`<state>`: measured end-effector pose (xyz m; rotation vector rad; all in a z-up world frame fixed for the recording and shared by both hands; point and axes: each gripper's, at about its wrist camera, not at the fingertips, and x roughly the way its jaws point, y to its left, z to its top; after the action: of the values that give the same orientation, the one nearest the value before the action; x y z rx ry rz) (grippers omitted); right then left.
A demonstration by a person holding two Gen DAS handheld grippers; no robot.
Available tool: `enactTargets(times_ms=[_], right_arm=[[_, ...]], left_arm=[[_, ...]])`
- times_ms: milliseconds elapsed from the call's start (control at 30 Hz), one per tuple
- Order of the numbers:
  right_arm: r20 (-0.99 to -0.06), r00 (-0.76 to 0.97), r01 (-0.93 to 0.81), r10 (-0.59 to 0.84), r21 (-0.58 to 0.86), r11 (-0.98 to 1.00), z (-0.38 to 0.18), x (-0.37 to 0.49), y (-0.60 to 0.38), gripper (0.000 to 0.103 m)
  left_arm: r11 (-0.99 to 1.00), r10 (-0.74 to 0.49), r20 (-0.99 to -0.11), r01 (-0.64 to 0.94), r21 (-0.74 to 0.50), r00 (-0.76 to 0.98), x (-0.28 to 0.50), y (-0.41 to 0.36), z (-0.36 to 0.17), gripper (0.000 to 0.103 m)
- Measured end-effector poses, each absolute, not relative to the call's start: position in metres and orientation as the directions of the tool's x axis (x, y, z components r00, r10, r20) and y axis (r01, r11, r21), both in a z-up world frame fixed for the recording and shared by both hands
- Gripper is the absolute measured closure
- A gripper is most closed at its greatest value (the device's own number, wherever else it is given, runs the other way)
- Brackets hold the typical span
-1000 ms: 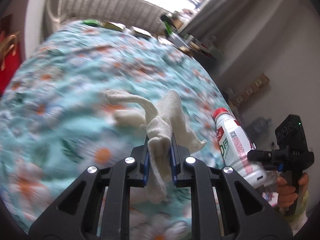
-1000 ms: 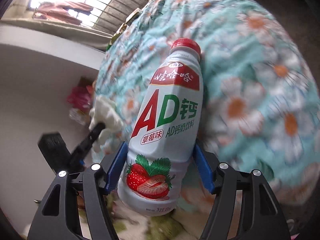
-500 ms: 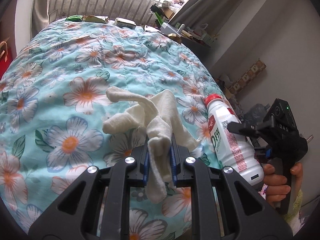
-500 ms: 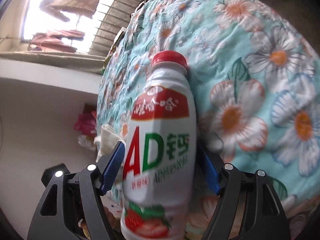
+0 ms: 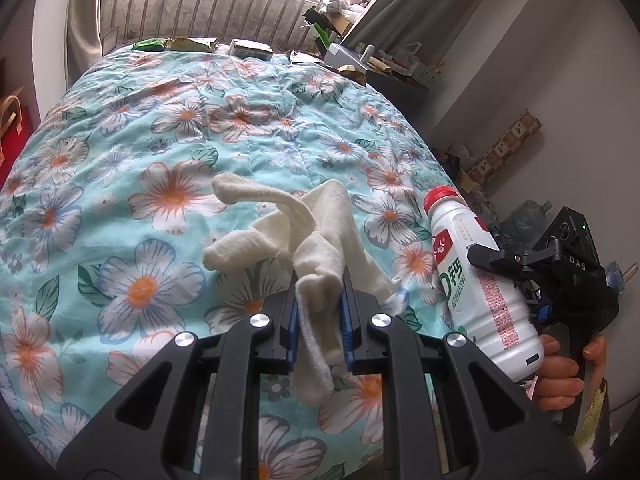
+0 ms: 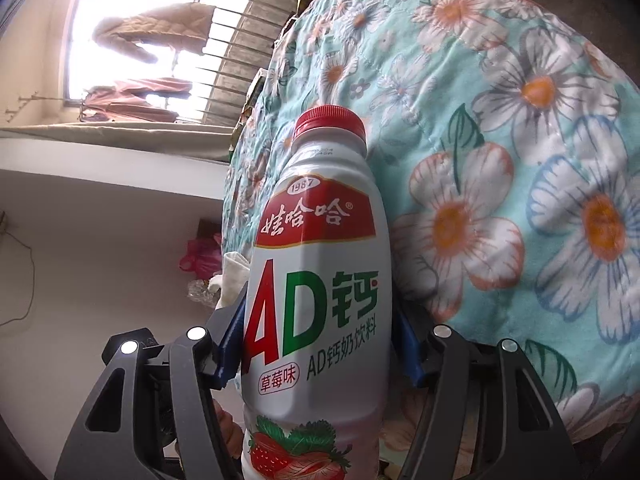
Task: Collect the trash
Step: 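Lift the milk bottle with the right gripper while left holds the cloth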
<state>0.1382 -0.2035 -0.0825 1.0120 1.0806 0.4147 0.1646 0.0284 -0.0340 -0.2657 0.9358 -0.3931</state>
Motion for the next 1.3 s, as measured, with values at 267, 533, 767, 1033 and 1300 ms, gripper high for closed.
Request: enactTargets(times_ms=[267, 533, 767, 1033, 1300], right_arm=[[-0.55, 0.429, 0.189, 0.717, 0.831, 0.524, -0.084, 0.132, -0.207, 0.041], [-0.614, 0.397, 0.126, 0.682, 0.773, 0.622, -0.071, 0.126, -0.19, 0.033], [-0.639, 0.399, 0.109, 0.658, 0.745, 0.658, -0.069, 0.127, -0.183, 0.034], [-0.582, 0.427, 0.119, 0.692, 0.795, 0.595, -0.072, 0.122, -0.197, 0.038], [-0.502, 0.465, 0.115, 0.729, 0.851, 0.512, -0.069, 0.116, -0.212, 0.039]], left_arm=[[0.899, -0.436, -0.728, 0.212, -0.384, 0.529, 0.165, 0.026, -0.033, 0.088], [0.901, -0.431, -0.731, 0.209, -0.38, 0.529, 0.166, 0.026, -0.033, 0.088], [0.902, -0.429, -0.732, 0.208, -0.378, 0.529, 0.166, 0.024, -0.033, 0.088], [0.903, -0.427, -0.732, 0.207, -0.376, 0.531, 0.165, 0.025, -0.032, 0.088], [0.905, -0.423, -0.729, 0.208, -0.371, 0.538, 0.163, 0.029, -0.029, 0.088]])
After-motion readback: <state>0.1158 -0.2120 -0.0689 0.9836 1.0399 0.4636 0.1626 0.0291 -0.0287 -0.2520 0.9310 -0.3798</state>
